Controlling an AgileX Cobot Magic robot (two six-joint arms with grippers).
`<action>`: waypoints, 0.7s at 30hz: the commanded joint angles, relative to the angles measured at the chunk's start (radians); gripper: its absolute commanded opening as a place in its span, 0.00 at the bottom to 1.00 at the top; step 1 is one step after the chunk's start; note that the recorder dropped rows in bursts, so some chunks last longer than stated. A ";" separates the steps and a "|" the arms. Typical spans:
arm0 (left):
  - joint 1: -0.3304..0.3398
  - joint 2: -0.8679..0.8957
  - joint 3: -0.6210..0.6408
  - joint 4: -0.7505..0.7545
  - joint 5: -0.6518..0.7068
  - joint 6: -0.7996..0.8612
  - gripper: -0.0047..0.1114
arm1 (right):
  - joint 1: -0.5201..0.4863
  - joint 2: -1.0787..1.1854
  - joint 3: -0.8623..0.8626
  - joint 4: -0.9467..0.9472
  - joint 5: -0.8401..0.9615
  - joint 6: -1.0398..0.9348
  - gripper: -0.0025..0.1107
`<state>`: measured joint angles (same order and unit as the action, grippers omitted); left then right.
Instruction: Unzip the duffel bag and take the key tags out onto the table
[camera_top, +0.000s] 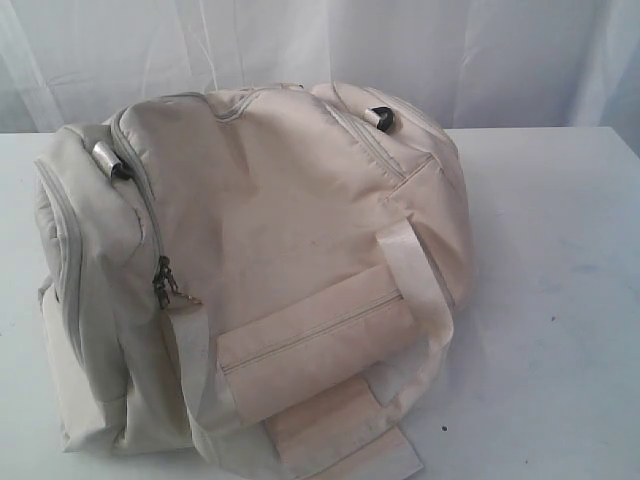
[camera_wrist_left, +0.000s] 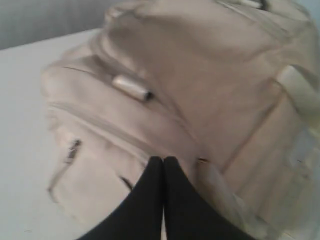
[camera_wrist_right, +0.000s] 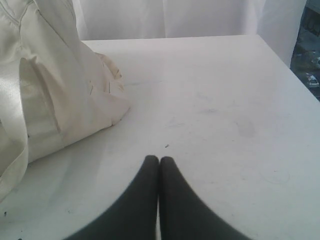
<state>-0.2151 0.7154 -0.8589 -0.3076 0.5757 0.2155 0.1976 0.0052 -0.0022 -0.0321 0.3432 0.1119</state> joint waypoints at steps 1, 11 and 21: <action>-0.075 0.077 -0.026 -0.204 0.092 0.150 0.04 | 0.002 -0.005 0.002 -0.002 -0.007 -0.003 0.02; -0.186 0.301 -0.092 -0.024 0.108 0.110 0.04 | 0.002 -0.005 0.002 -0.002 -0.007 -0.003 0.02; -0.186 0.363 -0.240 0.058 0.304 -0.071 0.13 | 0.002 -0.005 0.002 -0.005 -0.007 -0.003 0.02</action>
<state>-0.3940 1.0783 -1.0880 -0.2211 0.8215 0.1607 0.1976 0.0052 -0.0022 -0.0321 0.3432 0.1119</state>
